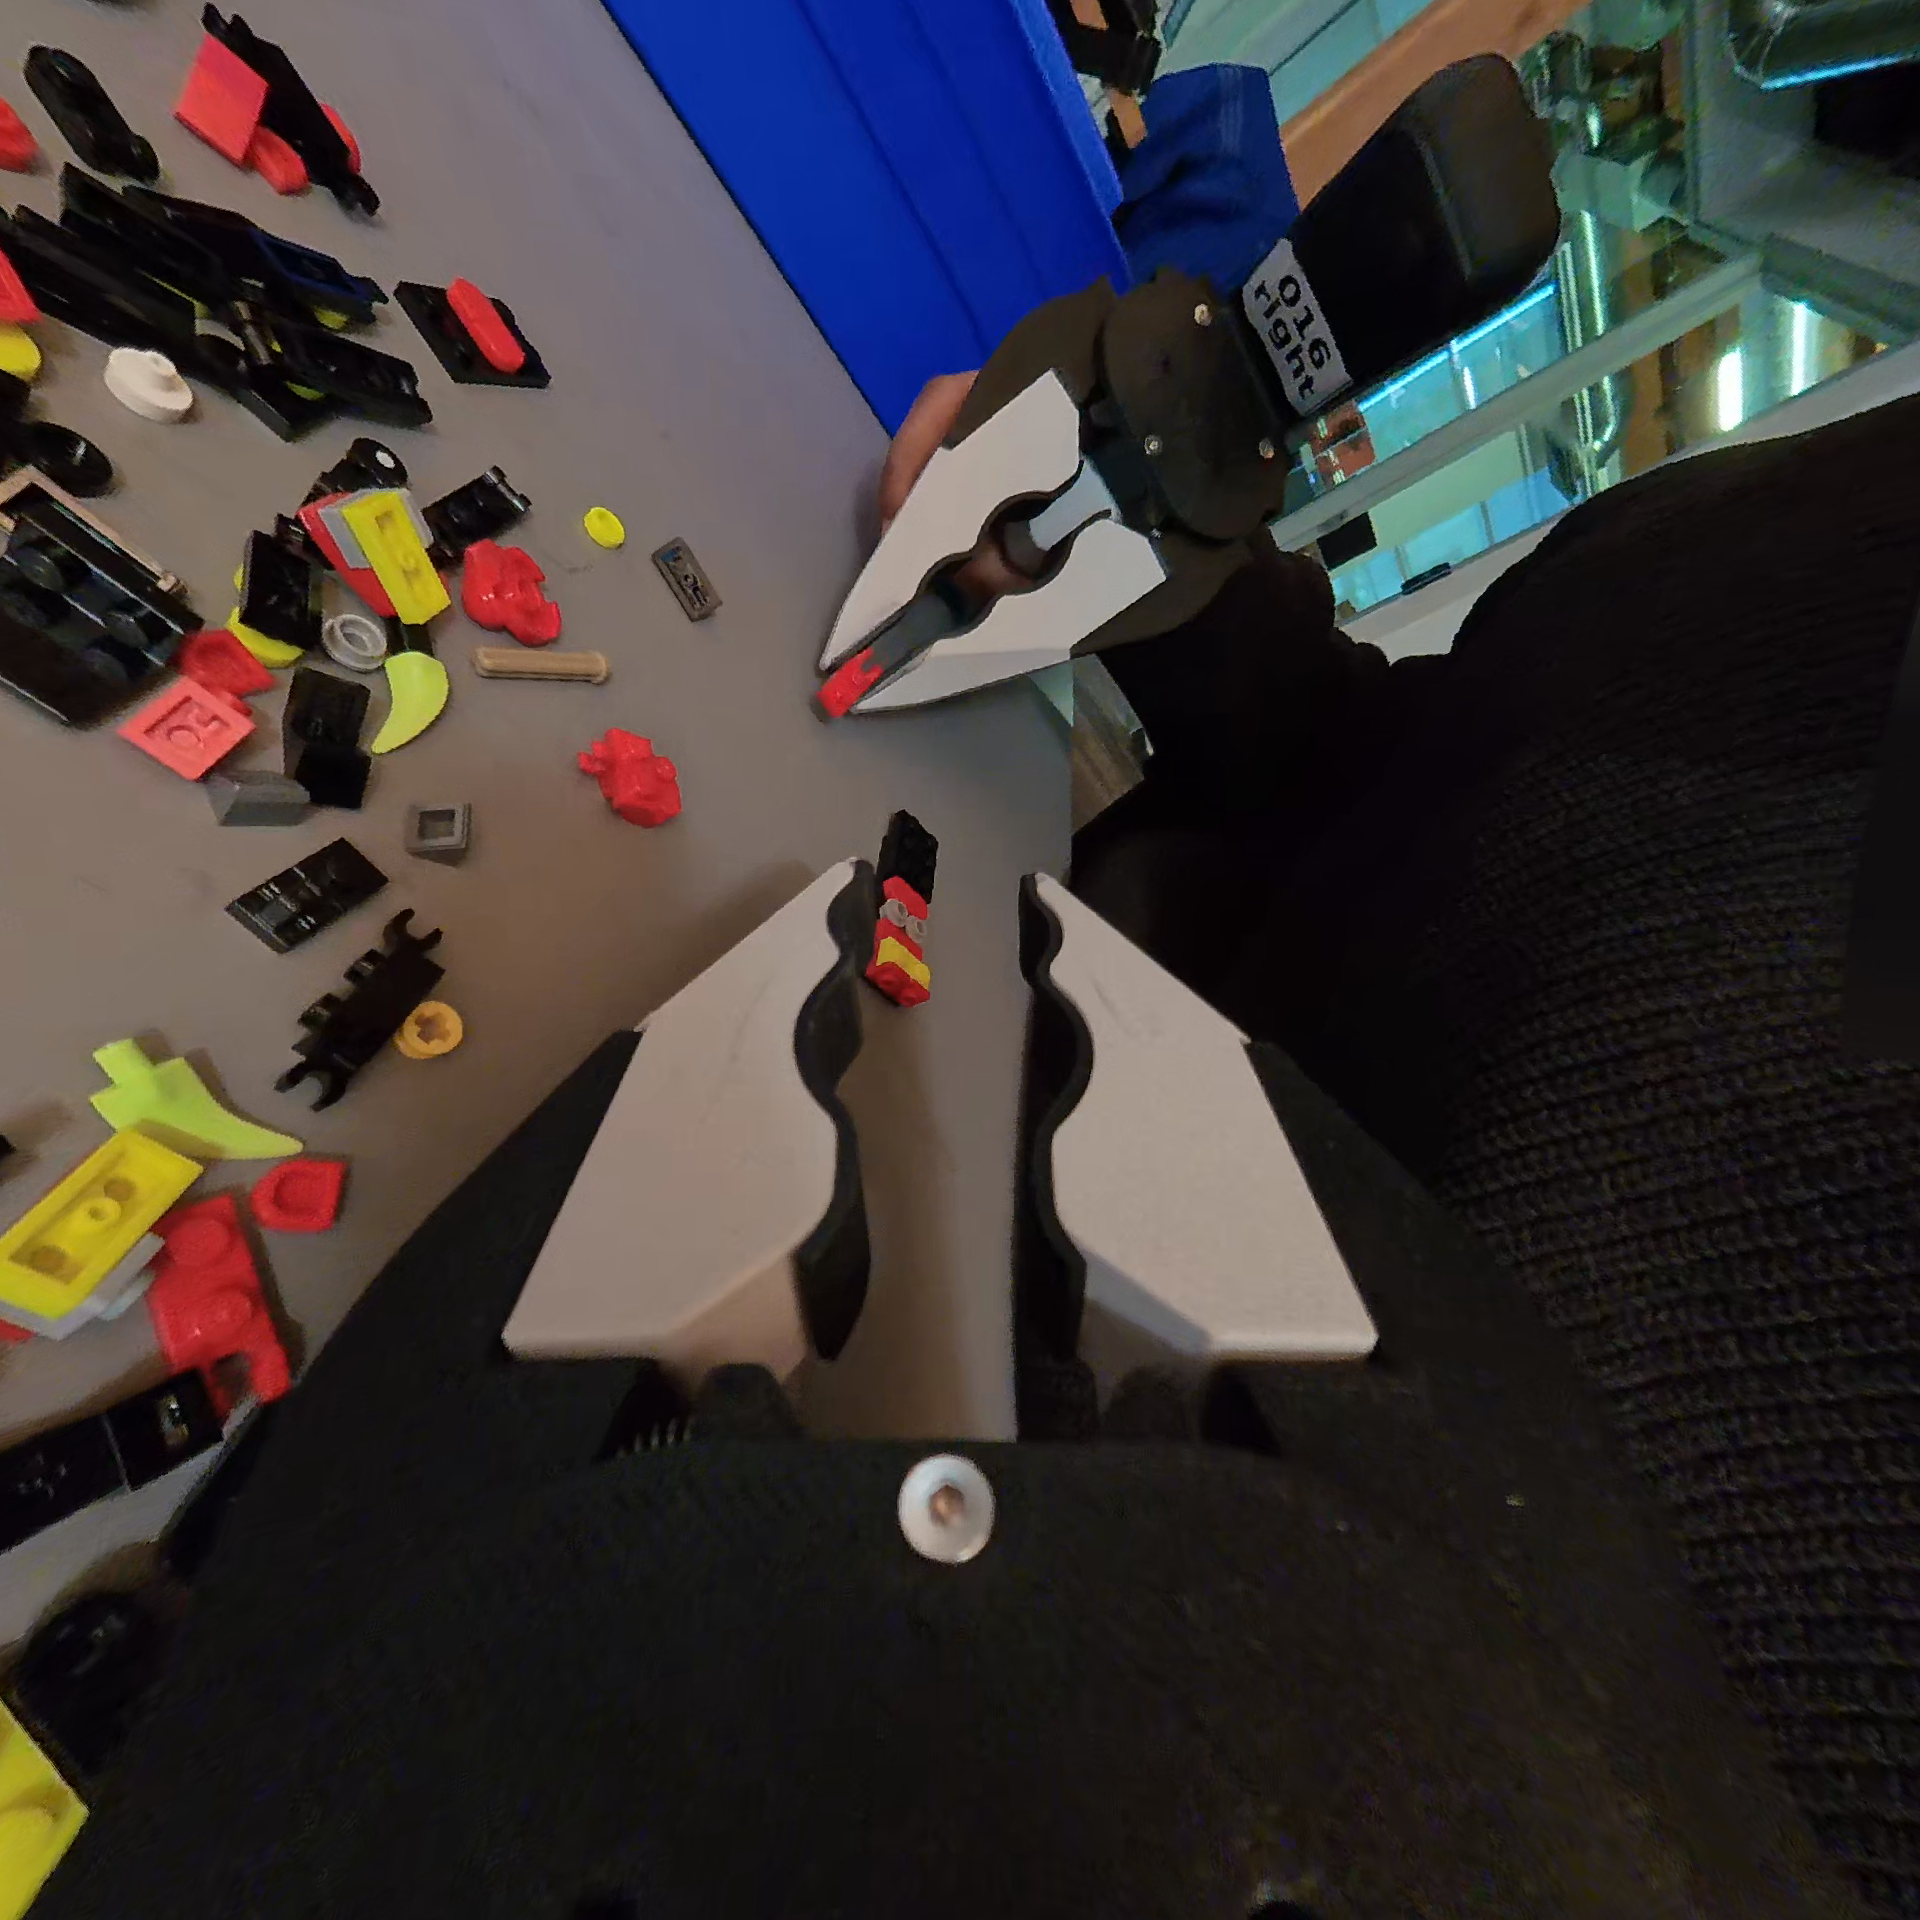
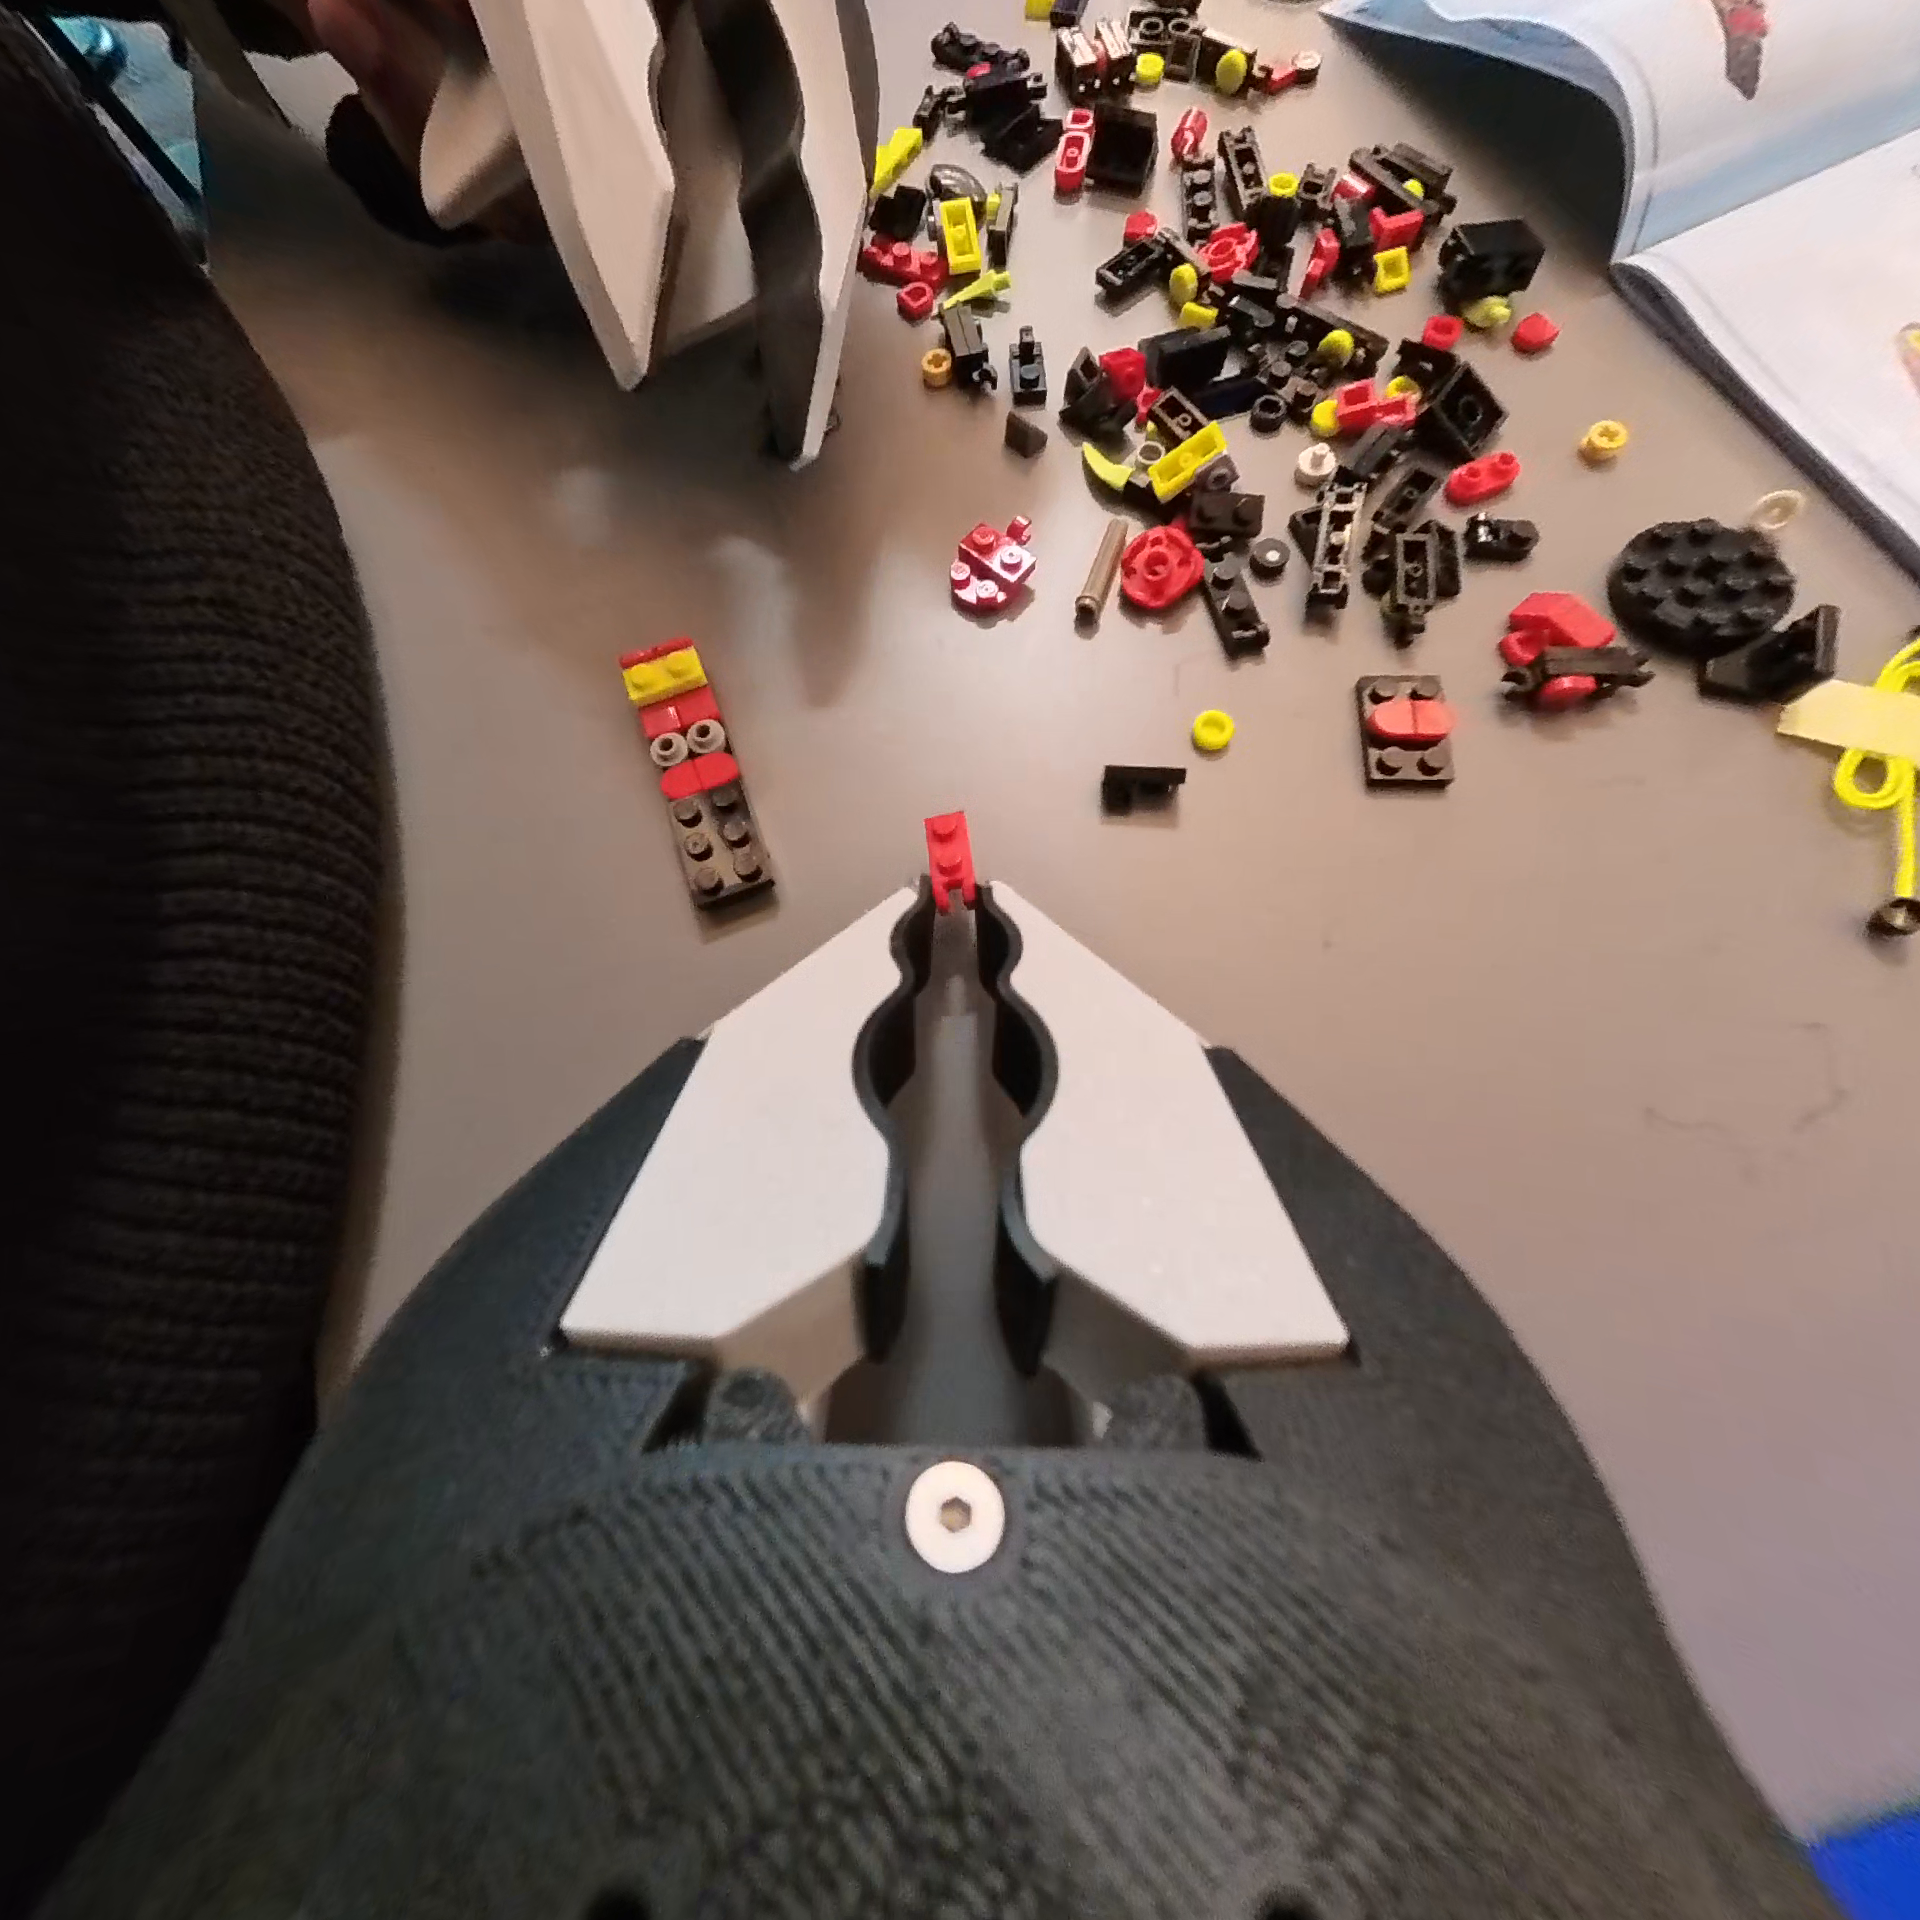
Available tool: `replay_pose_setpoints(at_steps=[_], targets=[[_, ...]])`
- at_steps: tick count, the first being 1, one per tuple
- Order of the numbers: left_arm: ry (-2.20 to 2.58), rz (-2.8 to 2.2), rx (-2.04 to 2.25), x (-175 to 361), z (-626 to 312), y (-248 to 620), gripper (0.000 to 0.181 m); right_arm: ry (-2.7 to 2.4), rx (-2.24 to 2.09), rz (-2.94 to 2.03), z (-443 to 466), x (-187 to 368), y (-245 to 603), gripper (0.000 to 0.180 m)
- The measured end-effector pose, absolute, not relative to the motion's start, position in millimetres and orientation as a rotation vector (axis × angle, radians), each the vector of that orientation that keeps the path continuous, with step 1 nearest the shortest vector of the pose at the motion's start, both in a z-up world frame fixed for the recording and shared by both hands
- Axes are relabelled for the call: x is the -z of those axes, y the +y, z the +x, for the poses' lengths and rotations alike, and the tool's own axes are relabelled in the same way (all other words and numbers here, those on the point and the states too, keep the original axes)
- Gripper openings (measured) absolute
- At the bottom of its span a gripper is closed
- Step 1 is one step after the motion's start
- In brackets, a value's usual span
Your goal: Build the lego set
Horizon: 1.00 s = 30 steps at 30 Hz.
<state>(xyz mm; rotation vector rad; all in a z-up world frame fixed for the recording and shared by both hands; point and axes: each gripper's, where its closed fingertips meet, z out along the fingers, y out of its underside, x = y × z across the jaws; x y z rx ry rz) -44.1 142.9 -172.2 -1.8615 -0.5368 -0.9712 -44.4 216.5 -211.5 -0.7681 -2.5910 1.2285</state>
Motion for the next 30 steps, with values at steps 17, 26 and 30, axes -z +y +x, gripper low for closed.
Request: replay_pose_setpoints(at_steps=[17, 26, 30], targets=[[-0.521, -1.883, 0.948, 174, -44, 142, 0.026, -2.553, -1.206, -0.778, -48, 210, 217, 0.012], [-0.427, -1.904, 0.899, 170, -36, 144, 0.023, -2.559, -1.155, -0.700, -49, 214, 208, 0.006], [-0.391, -1.807, 0.920, 152, -36, 145, 0.021, -2.544, -1.140, -0.721, -51, 214, 216, 0.005]])
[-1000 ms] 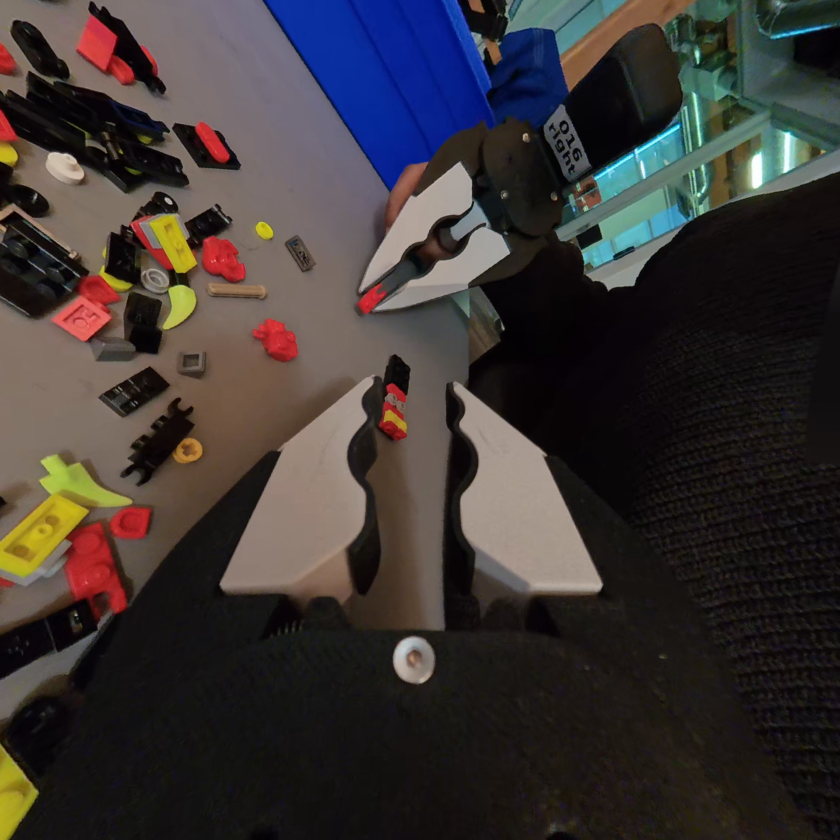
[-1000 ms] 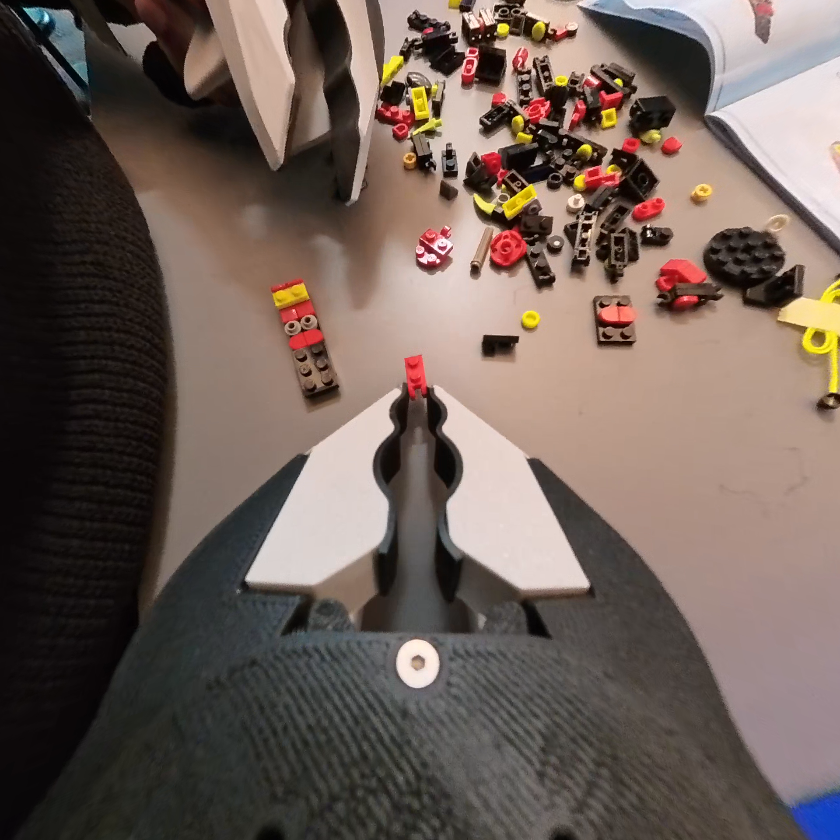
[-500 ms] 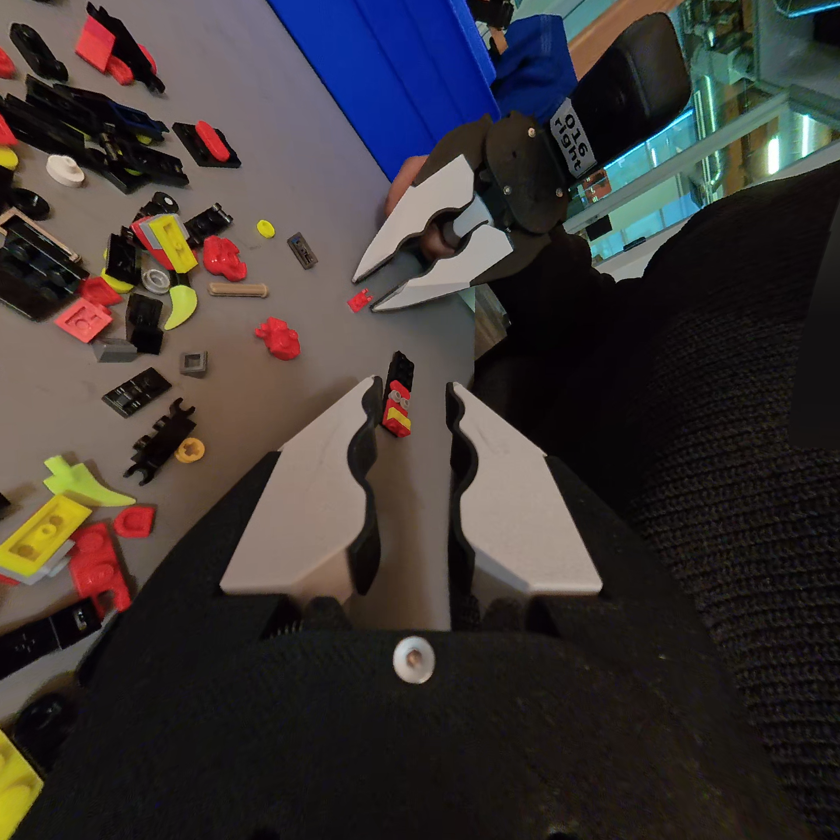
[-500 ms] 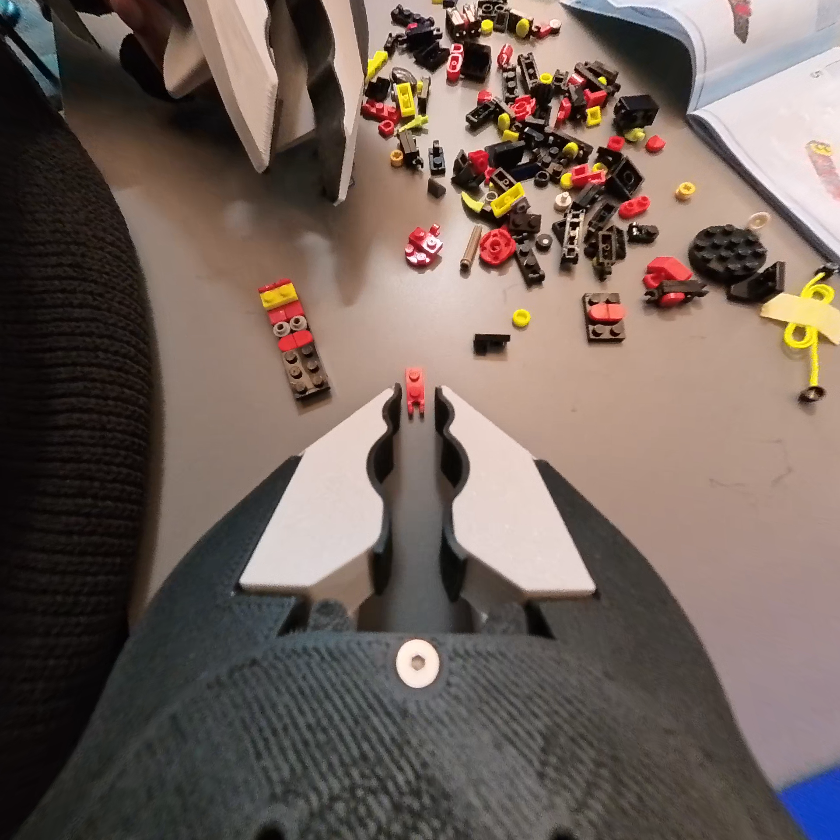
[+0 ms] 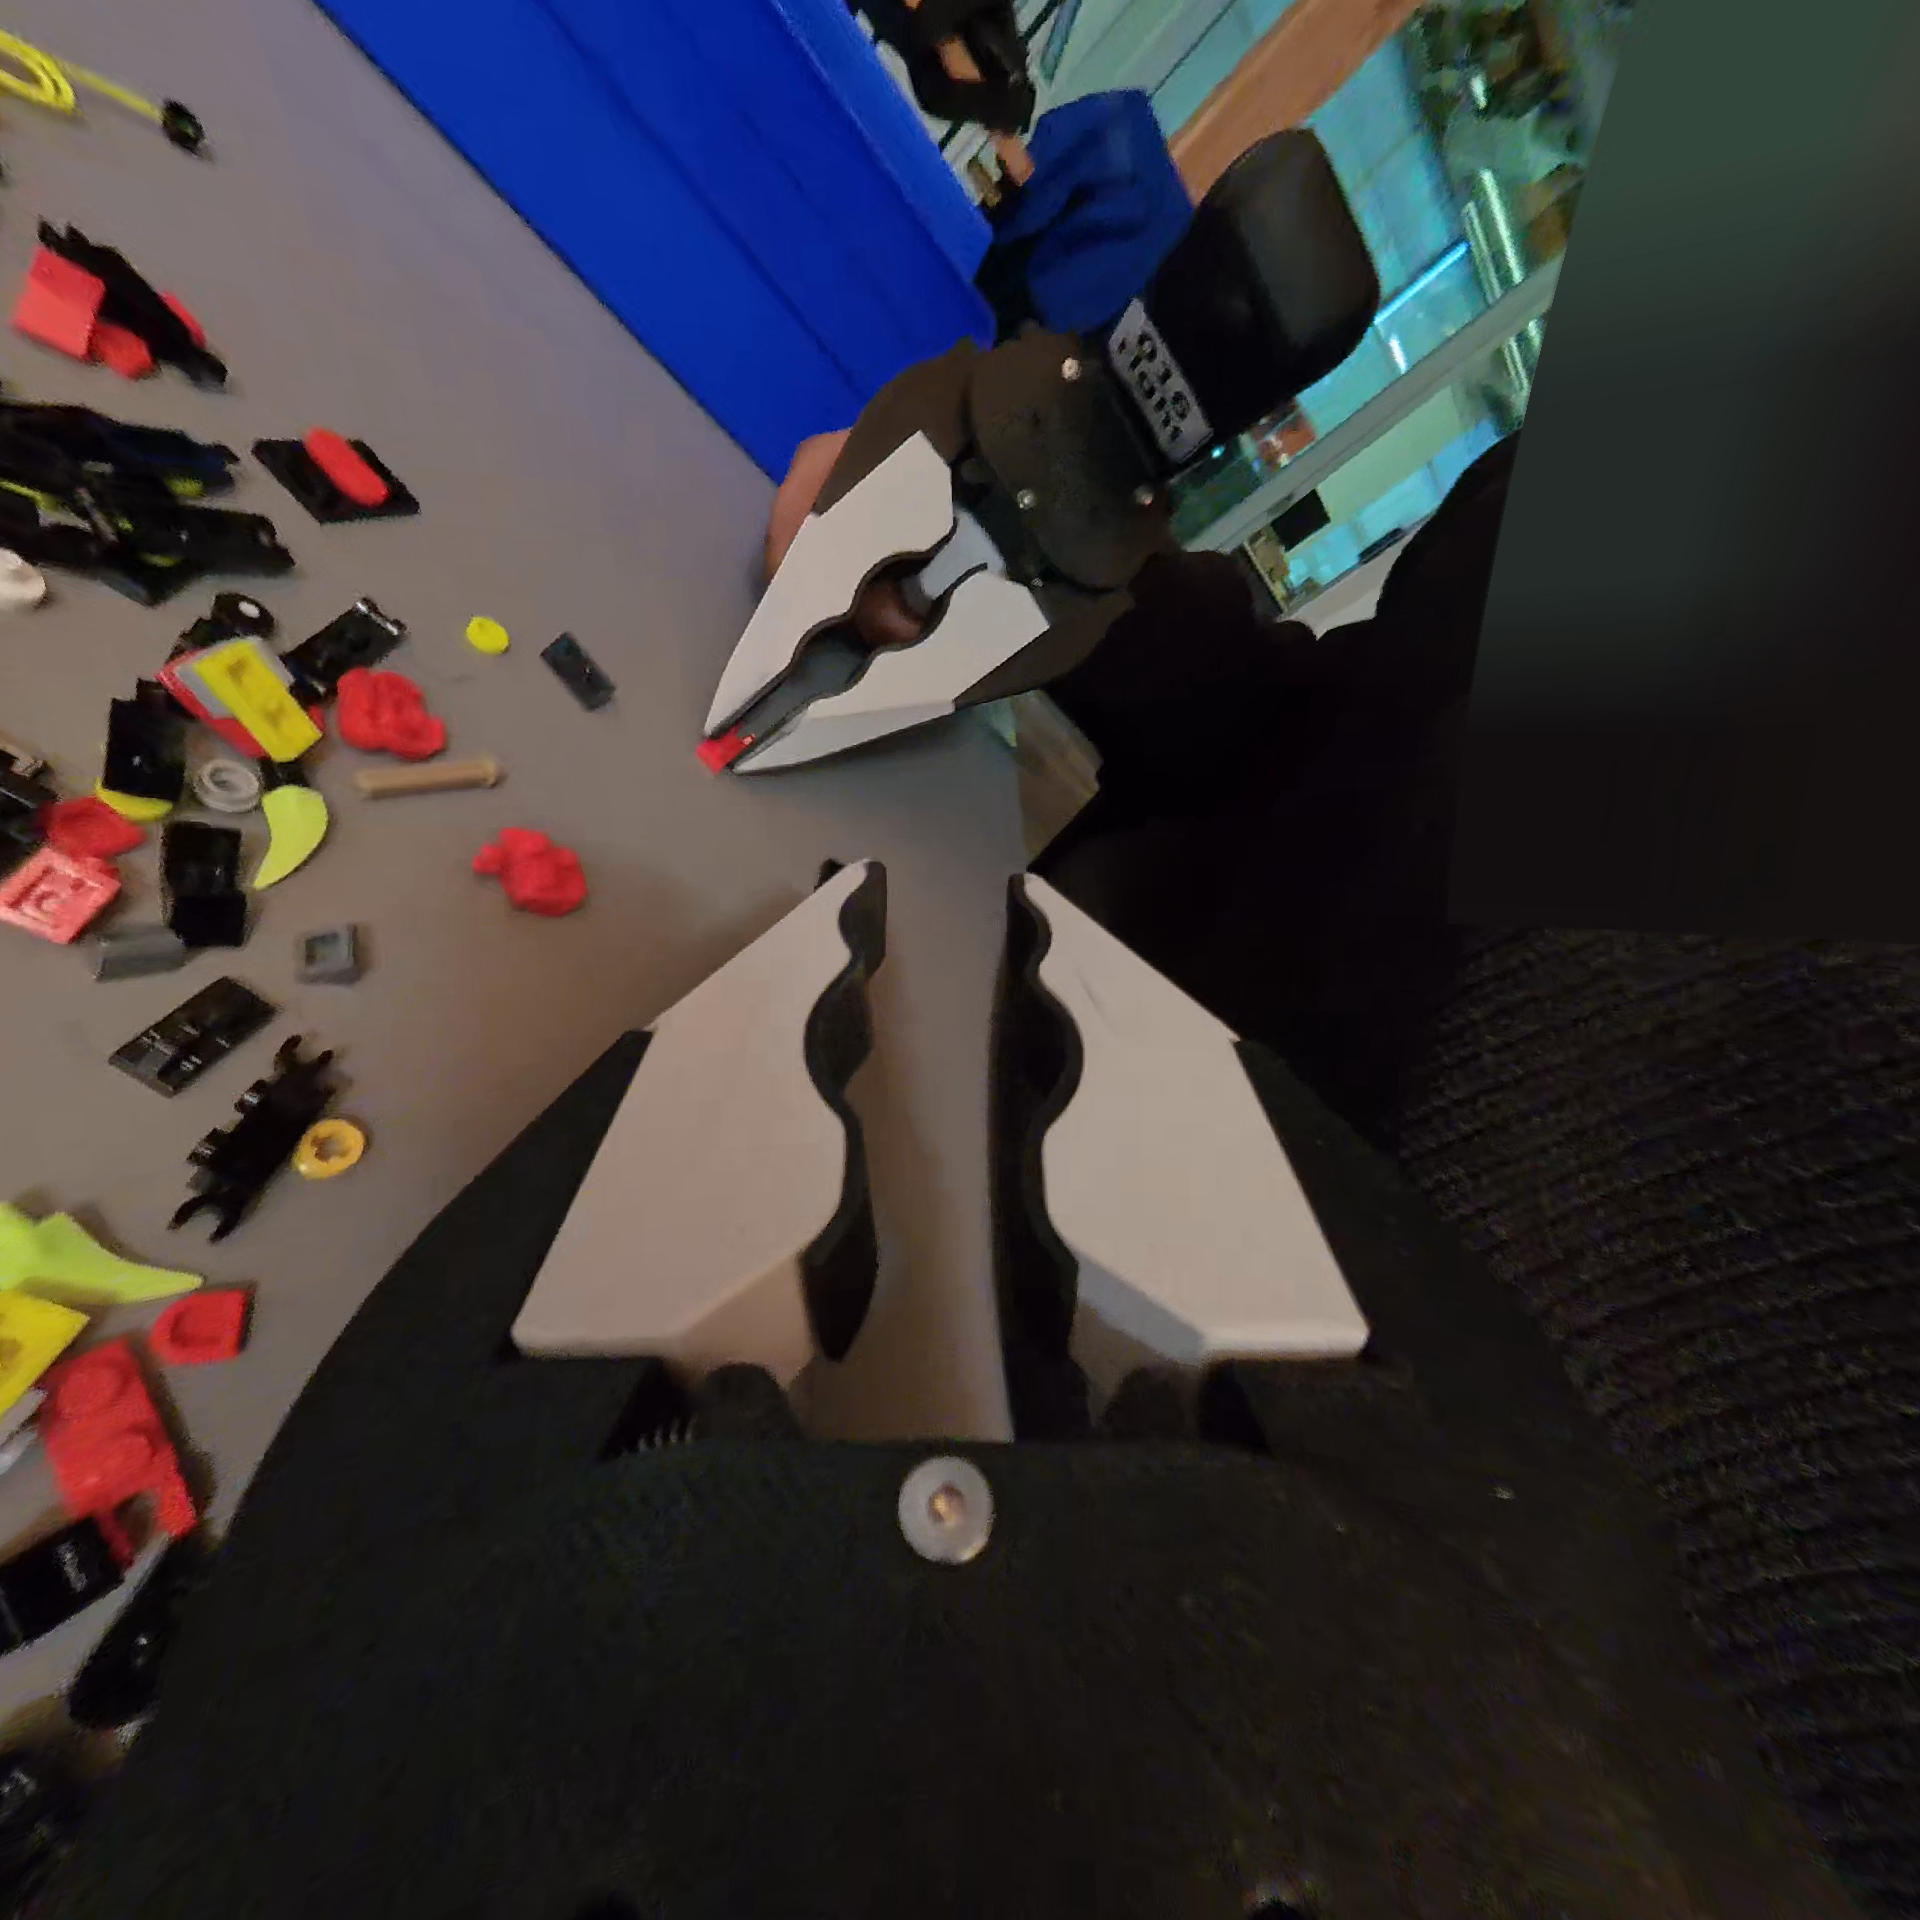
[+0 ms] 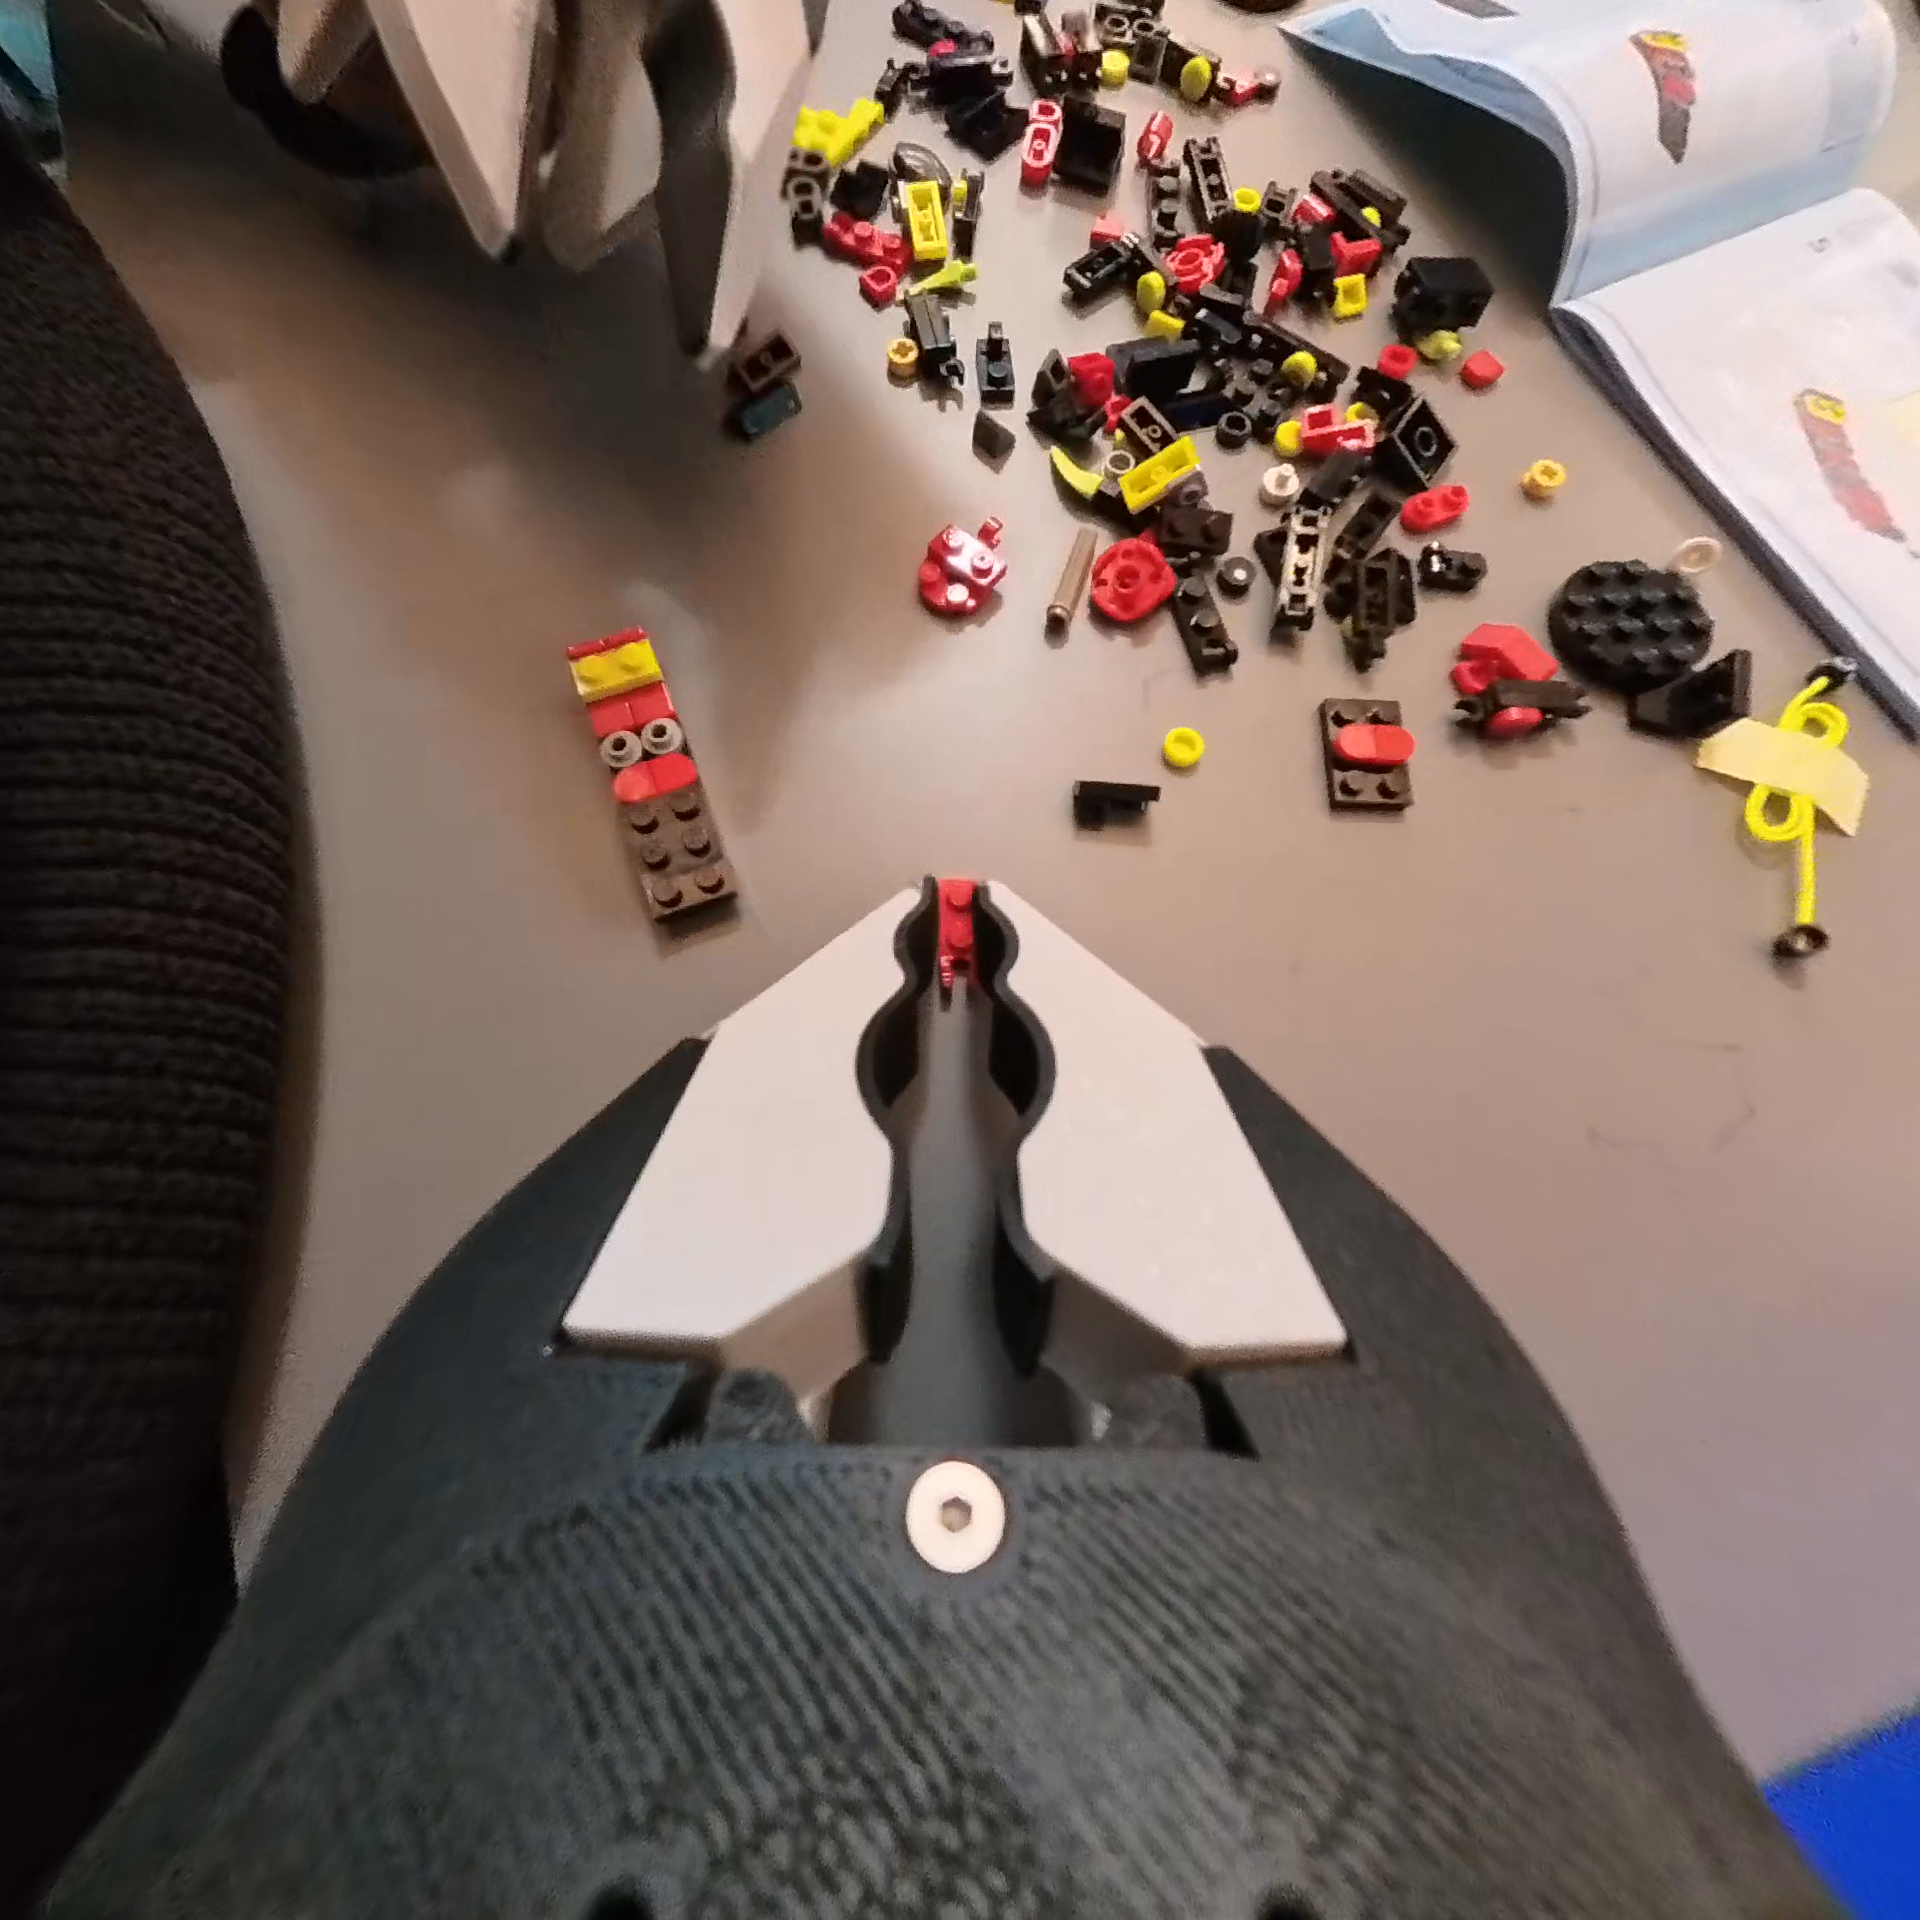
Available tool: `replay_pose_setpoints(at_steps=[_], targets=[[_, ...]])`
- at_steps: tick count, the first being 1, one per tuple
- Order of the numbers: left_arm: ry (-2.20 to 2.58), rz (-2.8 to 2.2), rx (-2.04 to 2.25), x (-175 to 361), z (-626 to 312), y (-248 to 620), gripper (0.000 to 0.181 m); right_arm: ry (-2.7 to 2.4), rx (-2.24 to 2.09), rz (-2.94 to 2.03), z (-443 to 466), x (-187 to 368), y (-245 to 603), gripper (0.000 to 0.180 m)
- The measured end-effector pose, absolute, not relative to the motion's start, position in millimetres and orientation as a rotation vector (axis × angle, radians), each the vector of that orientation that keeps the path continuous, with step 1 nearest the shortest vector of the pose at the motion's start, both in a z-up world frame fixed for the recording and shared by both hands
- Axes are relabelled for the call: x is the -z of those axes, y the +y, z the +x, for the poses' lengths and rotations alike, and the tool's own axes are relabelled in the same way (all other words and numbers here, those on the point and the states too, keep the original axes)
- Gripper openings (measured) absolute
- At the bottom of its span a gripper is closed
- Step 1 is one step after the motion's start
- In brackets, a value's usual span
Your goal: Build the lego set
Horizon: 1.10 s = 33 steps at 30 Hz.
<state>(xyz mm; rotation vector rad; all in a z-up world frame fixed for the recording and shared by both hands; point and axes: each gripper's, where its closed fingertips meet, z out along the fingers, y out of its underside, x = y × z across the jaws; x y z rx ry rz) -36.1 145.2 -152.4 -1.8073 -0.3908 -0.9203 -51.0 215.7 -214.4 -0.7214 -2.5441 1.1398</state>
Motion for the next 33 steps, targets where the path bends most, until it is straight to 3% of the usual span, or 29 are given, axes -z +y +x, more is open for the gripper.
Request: replay_pose_setpoints(at_steps=[11, 16, 21, 32, 33], targets=[[-0.368, -1.842, 0.856, 156, -40, 142, 0.018, -2.472, -1.192, -0.724, -56, 202, 206, 0.015], [-0.357, -1.791, 0.744, 142, -53, 140, 0.045, -2.370, -1.274, -0.724, -58, 181, 199, 0.014], [-0.329, -1.665, 0.599, 114, -68, 132, 0.079, -1.976, -1.321, -0.793, -81, 131, 220, 0.000], [-0.421, -1.705, 0.393, 121, -94, 121, 0.048, -1.929, -1.454, -1.017, -81, 126, 228, 0.013], [-0.436, -1.712, 0.369, 121, -98, 119, 0.045, -1.896, -1.457, -1.056, -84, 124, 233, 0.006]])
